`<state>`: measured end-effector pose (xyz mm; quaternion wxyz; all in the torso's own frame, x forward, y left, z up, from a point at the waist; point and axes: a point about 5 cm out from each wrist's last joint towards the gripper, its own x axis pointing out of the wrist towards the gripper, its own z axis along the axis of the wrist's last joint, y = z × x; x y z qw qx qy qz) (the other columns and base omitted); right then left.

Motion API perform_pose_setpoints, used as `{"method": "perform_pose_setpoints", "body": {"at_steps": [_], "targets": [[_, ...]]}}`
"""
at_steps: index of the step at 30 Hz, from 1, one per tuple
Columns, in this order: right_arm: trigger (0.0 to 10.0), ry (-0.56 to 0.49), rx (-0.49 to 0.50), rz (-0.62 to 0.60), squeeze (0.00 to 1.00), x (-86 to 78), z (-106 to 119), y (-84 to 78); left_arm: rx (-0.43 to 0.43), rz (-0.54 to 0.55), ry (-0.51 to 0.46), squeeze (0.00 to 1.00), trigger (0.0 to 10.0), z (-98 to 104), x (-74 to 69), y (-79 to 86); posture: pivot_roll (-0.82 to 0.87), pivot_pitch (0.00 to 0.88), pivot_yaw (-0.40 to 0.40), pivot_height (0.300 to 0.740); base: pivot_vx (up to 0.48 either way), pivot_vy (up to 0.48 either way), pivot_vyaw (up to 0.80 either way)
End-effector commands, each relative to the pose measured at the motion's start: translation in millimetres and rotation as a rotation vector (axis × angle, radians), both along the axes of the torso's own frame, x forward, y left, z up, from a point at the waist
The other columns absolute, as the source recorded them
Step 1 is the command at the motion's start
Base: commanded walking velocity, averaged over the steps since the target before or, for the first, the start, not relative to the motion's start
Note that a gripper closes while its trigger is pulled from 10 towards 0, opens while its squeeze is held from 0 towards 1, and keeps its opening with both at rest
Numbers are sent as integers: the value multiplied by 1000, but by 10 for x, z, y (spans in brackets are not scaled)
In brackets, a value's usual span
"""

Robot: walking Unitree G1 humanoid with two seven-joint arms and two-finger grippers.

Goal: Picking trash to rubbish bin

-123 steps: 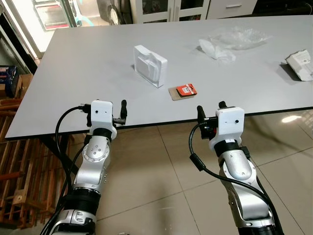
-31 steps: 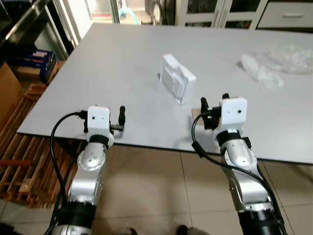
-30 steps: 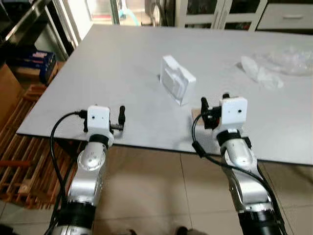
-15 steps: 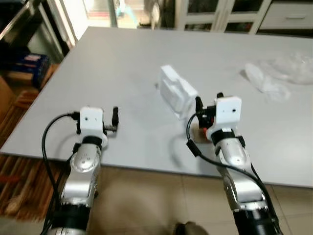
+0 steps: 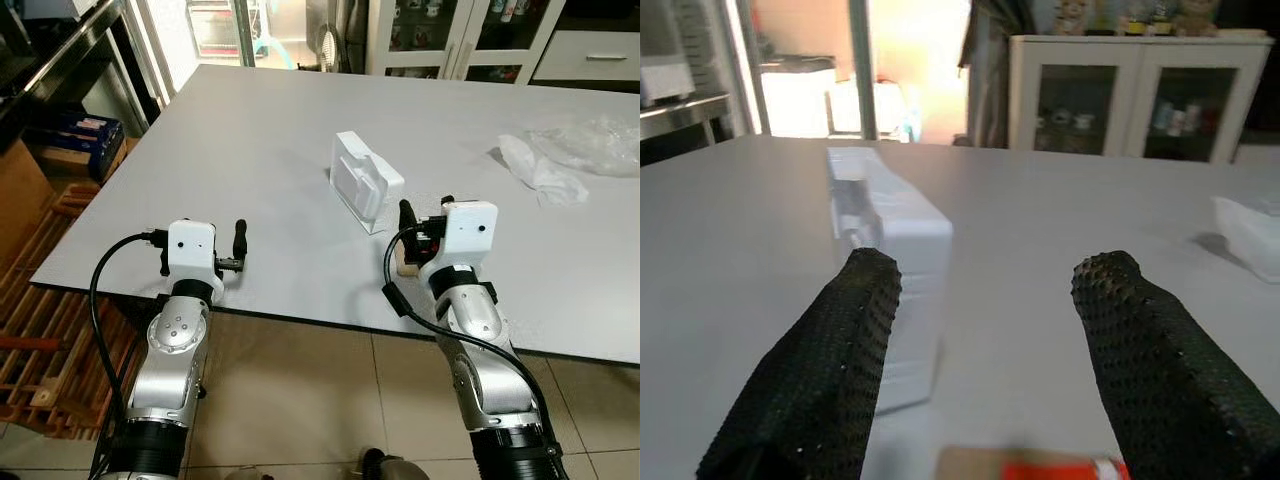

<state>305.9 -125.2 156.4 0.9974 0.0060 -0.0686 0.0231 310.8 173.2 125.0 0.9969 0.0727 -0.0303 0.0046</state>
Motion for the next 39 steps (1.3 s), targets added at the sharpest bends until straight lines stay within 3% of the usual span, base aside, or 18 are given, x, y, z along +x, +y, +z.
{"method": "perform_pose_setpoints", "body": {"at_steps": [1,6,12,18,23,39], "targets": [[10000,23,12,-28,0,26,-17,-33,-3,-5,3,0,10000,13,-11,-11,40,152,33,740,0,0,0],[10000,-3,51,-72,0,-12,32,-86,4,-4,6,0,10000,17,-31,22,45,159,37,740,0,0,0],[10000,37,102,-108,0,-29,-93,-91,15,-8,15,0,10000,8,-43,28,47,162,46,740,0,0,0],[10000,92,90,23,0,43,-149,61,17,-15,13,0,10000,26,-32,14,51,165,49,740,0,0,0],[10000,117,137,61,0,140,-204,67,24,2,13,0,10000,41,-70,67,80,177,38,740,0,0,0],[10000,75,105,140,0,468,-58,95,72,42,35,0,10000,59,-306,253,178,239,44,740,0,0,0]]}}
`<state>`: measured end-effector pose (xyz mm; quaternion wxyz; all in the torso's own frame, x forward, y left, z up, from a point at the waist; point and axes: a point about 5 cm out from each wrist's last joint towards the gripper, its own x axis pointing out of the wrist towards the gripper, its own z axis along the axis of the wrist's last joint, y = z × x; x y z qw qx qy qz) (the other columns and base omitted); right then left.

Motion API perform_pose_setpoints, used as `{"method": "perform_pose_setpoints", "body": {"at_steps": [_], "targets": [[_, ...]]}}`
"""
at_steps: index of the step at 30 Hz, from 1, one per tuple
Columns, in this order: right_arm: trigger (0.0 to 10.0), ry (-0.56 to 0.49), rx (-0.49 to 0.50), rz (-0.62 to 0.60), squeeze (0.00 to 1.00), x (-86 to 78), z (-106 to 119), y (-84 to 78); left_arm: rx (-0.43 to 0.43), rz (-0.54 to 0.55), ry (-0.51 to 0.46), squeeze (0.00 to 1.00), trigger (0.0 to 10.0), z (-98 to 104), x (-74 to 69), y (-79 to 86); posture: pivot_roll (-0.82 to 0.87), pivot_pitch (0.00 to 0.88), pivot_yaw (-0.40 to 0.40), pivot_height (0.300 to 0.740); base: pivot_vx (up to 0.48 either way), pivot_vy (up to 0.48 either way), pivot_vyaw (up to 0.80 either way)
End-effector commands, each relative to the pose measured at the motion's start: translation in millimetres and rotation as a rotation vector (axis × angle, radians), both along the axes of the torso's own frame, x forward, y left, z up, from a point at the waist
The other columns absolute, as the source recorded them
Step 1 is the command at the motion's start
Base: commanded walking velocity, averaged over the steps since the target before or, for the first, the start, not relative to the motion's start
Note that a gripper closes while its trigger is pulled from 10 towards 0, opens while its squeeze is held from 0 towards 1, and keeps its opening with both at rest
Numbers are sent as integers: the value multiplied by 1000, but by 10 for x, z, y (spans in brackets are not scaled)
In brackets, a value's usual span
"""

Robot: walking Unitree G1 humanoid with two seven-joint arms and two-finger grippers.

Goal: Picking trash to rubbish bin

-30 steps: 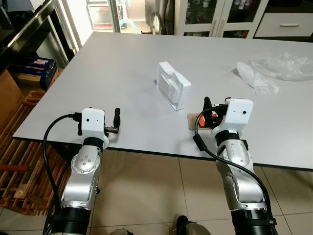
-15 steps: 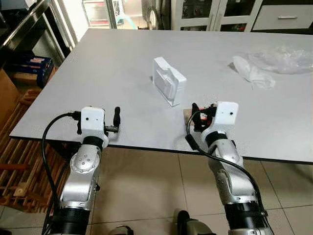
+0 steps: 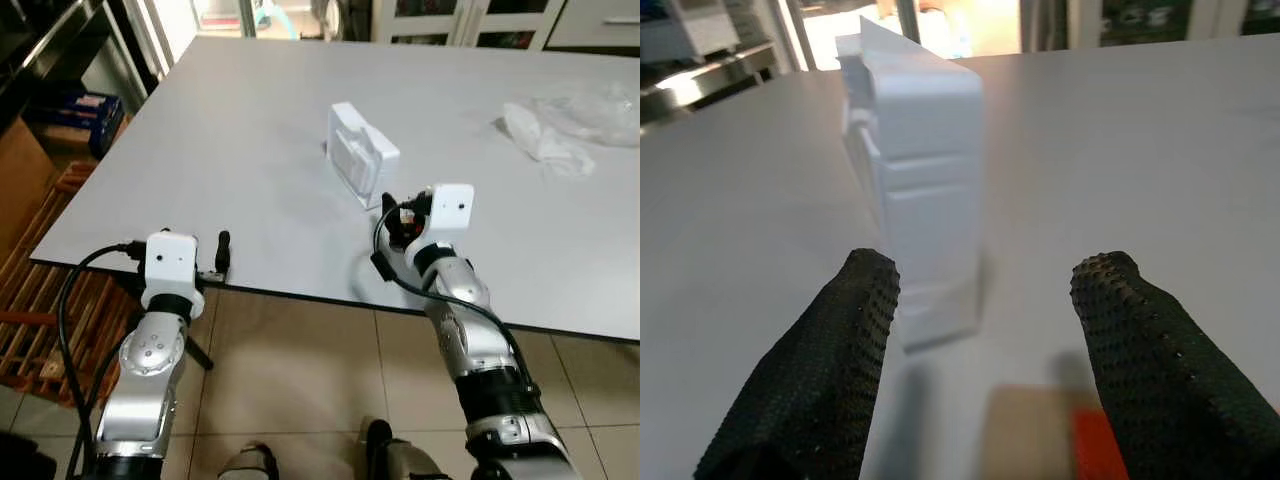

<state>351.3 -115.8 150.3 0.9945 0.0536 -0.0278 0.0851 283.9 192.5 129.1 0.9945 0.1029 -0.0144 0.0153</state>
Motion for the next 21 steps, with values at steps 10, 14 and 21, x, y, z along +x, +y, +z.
{"method": "perform_pose_setpoints", "body": {"at_steps": [10,14,21], "targets": [[10000,-19,24,17,0,62,32,15,22,28,15,0,10000,18,-108,98,193,257,40,740,0,0,0],[10000,-28,20,21,0,92,57,10,26,34,22,0,10000,12,-147,114,211,276,42,740,0,0,0],[10000,-39,29,35,0,158,86,9,35,40,34,0,10000,29,-194,128,215,279,44,740,0,0,0]]}}
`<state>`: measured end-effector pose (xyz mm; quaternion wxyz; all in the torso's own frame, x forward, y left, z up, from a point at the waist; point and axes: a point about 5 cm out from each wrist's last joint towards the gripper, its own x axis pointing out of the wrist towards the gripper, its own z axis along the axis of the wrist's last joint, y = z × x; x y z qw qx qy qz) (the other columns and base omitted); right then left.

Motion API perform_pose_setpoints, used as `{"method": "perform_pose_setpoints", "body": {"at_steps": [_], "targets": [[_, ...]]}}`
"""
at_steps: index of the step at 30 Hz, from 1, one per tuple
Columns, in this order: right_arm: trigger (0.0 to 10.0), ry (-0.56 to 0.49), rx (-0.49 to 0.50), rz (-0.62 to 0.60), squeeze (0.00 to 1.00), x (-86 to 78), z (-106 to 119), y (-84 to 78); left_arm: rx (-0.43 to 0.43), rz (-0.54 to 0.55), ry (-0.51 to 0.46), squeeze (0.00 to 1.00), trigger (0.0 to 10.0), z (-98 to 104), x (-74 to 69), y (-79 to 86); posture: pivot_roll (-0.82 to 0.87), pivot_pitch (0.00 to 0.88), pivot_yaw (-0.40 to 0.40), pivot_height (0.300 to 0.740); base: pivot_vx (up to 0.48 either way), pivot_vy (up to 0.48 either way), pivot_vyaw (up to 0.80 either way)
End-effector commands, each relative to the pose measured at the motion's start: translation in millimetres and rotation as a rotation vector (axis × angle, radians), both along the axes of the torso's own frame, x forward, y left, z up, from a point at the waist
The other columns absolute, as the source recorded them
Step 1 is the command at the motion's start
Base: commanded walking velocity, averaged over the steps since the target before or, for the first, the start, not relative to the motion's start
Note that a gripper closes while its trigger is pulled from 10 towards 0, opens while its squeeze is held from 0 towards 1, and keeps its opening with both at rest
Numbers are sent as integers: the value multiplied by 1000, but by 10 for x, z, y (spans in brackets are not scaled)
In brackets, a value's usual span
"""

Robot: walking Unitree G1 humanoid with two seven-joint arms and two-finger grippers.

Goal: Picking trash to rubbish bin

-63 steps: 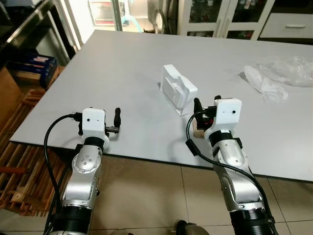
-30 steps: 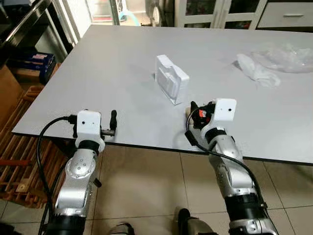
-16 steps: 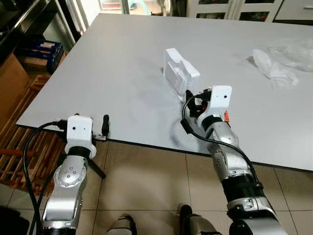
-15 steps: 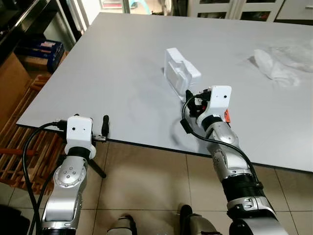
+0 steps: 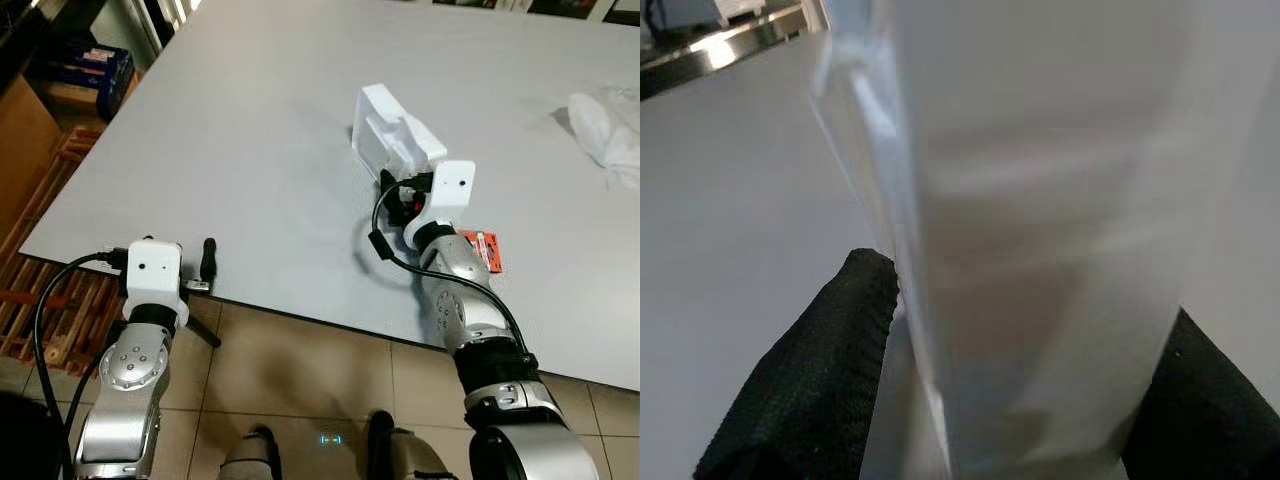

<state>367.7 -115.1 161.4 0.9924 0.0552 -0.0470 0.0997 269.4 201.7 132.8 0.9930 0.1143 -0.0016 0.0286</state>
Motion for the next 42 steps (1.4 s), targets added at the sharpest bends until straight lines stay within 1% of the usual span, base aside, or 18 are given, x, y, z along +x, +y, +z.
{"method": "perform_pose_setpoints", "body": {"at_steps": [1,13,25,29,34,42], "targets": [[10000,1,23,12,0,-1,-26,10,13,10,12,0,10000,-9,-50,32,215,279,44,740,0,0,0],[10000,-5,20,42,0,34,-47,65,10,14,20,0,10000,4,-63,14,221,274,39,740,0,0,0],[10000,-30,-19,78,0,98,-28,106,10,21,26,0,10000,0,-92,11,233,281,32,740,0,0,0],[10000,-38,-25,79,0,118,-12,113,10,26,29,0,10000,-9,-102,16,234,281,29,740,0,0,0],[10000,-64,-31,70,0,168,63,102,10,30,31,0,10000,-17,-107,14,235,282,26,740,0,0,0],[10000,-88,-31,78,0,198,120,129,9,33,34,0,10000,-25,-114,12,235,282,24,740,0,0,0]]}}
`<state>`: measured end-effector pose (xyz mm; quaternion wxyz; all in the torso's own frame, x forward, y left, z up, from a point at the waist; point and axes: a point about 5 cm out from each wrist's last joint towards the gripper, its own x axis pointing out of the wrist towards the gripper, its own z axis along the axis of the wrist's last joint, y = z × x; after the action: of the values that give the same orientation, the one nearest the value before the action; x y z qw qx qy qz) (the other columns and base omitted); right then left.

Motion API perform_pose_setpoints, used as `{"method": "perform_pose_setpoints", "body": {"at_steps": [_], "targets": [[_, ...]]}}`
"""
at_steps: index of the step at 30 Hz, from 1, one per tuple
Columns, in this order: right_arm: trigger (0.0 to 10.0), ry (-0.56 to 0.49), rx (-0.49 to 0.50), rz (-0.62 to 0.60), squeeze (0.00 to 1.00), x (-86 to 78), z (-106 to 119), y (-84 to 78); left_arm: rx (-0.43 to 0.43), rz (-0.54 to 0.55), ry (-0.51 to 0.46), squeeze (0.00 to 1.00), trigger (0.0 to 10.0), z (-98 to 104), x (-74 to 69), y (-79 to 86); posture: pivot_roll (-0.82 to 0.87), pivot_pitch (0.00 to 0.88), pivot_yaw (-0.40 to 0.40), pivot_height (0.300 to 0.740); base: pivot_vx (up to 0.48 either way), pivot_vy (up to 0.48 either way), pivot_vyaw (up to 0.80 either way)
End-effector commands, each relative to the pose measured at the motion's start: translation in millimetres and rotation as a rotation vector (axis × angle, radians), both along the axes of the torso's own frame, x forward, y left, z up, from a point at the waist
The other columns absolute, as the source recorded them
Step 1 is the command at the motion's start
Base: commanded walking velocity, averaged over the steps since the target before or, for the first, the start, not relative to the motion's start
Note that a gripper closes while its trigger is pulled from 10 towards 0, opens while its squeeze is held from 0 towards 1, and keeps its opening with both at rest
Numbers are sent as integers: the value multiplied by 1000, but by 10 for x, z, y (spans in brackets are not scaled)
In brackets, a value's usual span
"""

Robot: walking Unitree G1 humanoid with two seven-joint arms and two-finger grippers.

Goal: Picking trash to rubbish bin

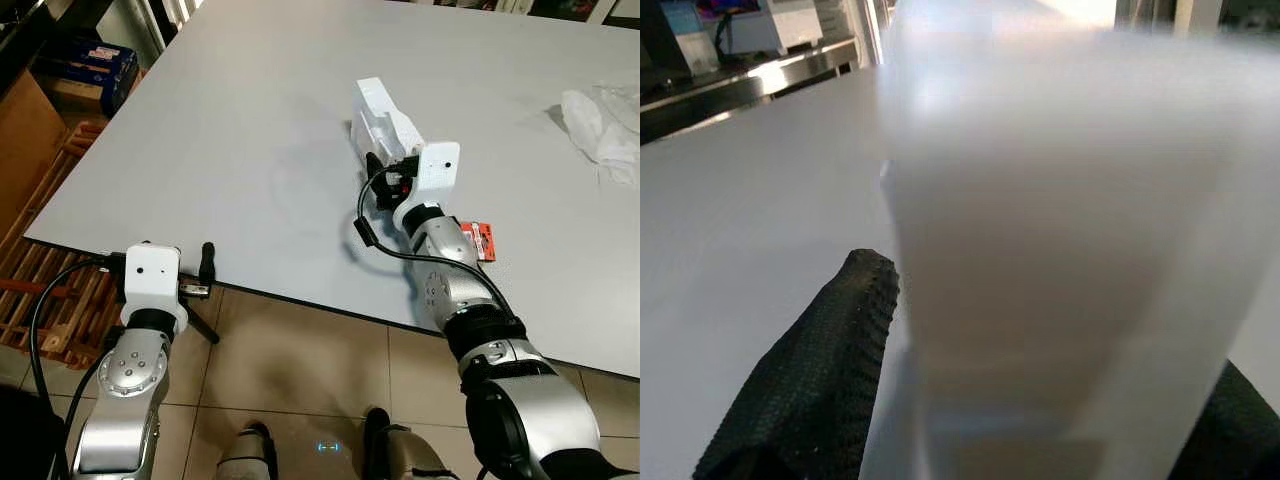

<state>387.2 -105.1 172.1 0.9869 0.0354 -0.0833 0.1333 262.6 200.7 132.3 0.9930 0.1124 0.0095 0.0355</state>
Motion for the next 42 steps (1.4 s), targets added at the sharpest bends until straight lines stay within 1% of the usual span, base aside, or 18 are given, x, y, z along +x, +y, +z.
{"method": "perform_pose_setpoints", "body": {"at_steps": [1,2,3,4,5,6,17,33,35,36,37,42], "targets": [[10000,-6,4,17,0,7,16,32,14,17,15,0,10000,-22,-47,20,236,281,24,740,0,0,0],[10000,-6,4,17,0,7,16,32,14,17,15,0,10000,-22,-47,20,236,281,24,740,0,0,0],[7647,-6,5,17,0,10,17,34,13,17,15,0,10000,-23,-48,19,236,281,24,740,0,0,0],[4667,-6,8,17,0,13,18,34,13,16,15,0,10000,-23,-49,16,237,282,22,740,0,0,0],[78,-7,12,18,0,15,17,34,13,16,15,0,10000,-24,-50,14,237,282,22,740,0,0,0],[0,-7,14,19,0,17,16,35,13,17,16,0,10000,-25,-52,15,237,282,22,740,0,0,0],[0,-13,11,22,0,18,1,39,14,19,20,0,10000,-42,-71,19,236,282,21,740,0,0,0],[0,-13,-5,5,0,17,-30,-2,15,13,23,0,10000,-57,-65,-9,227,279,19,740,0,0,0],[3922,-15,-8,3,0,17,-29,-4,18,13,23,0,10000,-59,-65,-10,227,279,19,740,0,0,0],[3922,-16,-9,2,0,17,-29,-4,19,13,22,0,10000,-59,-64,-11,227,279,19,740,0,0,0],[10000,-23,-14,-1,0,18,-18,-3,20,14,22,0,10000,-58,-61,-8,229,277,23,740,0,0,0],[10000,-77,-40,-13,0,30,83,-4,22,16,20,0,10000,-58,-48,-4,227,273,24,740,0,0,0]]}}
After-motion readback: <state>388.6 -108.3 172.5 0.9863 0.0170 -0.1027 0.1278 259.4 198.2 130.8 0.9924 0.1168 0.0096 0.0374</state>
